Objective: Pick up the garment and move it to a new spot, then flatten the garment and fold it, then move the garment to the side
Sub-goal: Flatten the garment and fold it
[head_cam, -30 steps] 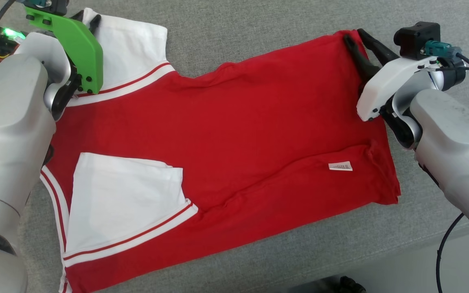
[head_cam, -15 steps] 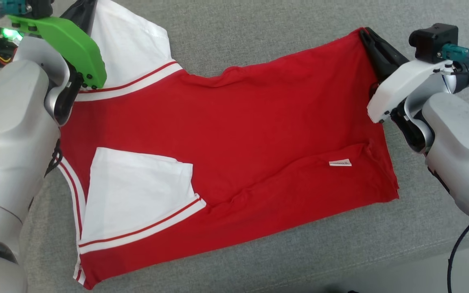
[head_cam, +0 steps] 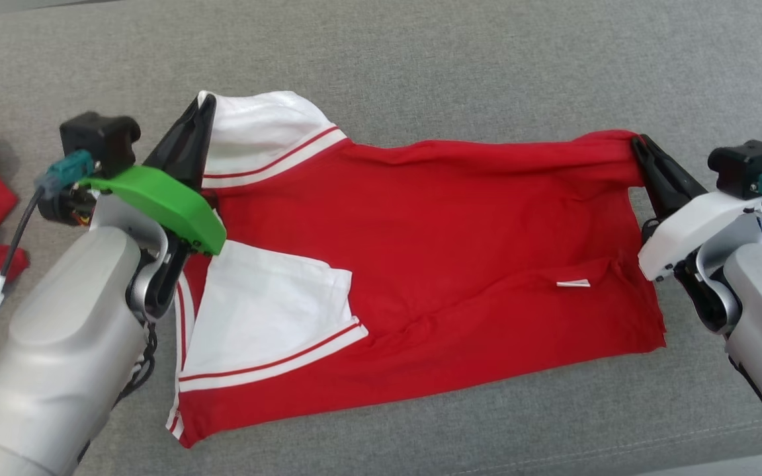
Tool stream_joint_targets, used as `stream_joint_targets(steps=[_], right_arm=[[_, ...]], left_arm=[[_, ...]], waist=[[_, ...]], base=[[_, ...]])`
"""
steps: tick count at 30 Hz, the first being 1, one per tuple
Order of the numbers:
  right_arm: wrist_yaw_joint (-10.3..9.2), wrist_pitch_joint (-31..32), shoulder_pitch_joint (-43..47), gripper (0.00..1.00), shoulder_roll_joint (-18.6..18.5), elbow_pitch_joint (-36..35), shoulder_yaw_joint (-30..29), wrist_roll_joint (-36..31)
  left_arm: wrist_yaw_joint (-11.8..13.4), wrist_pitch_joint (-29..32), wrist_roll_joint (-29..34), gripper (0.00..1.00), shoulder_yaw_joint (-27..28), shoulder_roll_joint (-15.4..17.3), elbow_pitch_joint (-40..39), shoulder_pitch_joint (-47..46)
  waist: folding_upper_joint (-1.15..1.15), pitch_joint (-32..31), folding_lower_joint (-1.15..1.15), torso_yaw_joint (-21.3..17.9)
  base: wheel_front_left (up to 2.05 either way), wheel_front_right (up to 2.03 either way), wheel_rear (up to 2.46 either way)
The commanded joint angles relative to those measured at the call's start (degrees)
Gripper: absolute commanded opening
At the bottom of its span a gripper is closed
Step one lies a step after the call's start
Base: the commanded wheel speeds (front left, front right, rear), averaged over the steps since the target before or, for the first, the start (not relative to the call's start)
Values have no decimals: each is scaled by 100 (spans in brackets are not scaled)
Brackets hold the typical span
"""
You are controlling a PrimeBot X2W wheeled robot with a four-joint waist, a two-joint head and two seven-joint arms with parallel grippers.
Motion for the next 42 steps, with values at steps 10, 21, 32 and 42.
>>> stream_joint_targets(steps=[10,21,32,42], right_arm=[[-8,-18,1268,0,76,-730,-1120,-436],[-8,-18,2447,0,365,-1341,-1836,-700],[-8,-18,2850,100,513,-1532,-1987,-644],[-8,-18,2525,100,437,-1400,-2002,-652]], left_arm=[[898,-30,461,0,1001,226,-2448,2390],[1133,-31,591,0,1388,-151,-3186,4060],[1041,-31,902,100,1631,-445,-2785,4321],[862,-30,2295,100,3105,-1139,-3269,4371]], waist=[[0,-433,0,359],[0,-670,0,430],[0,-838,0,429],[0,-911,0,450]], base=[[0,0,0],[0,0,0],[0,0,0],[0,0,0]])
